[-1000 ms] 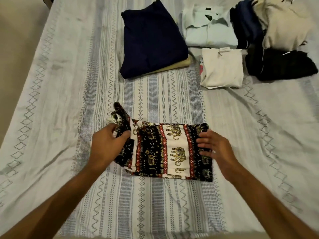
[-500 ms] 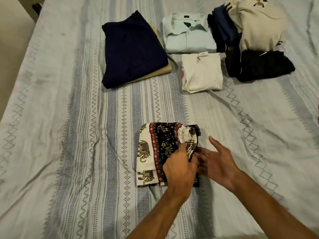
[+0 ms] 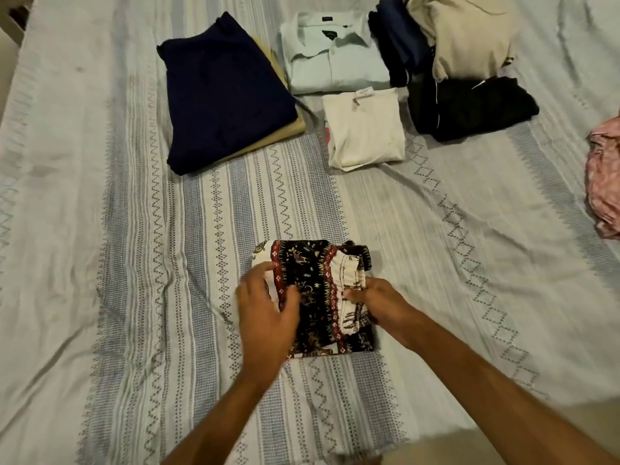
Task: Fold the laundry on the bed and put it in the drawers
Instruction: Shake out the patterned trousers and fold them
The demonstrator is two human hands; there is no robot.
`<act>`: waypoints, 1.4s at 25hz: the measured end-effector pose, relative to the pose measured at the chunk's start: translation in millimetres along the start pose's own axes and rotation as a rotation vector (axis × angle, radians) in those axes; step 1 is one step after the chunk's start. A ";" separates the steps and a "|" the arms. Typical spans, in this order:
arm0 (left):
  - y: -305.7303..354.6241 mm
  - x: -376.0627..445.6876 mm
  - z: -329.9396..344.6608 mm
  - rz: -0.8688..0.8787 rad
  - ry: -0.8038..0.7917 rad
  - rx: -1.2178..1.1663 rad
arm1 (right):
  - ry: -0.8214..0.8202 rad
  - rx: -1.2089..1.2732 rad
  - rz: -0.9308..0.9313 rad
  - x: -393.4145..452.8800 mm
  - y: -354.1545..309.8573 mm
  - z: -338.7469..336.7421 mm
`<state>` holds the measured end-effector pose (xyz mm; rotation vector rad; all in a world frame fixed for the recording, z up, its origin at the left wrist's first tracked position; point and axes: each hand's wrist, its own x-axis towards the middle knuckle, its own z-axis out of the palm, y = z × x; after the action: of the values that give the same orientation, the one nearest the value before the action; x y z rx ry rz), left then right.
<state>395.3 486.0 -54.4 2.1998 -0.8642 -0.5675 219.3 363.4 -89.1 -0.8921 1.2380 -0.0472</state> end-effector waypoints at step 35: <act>35.8 57.2 42.5 -0.389 -0.592 -0.204 | 0.864 -0.386 -0.009 -1.2 -31.9 -94.1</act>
<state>393.9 406.8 -64.1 2.0377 -0.6159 -1.4790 154.4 289.9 -72.9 -1.2723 2.0918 -0.2246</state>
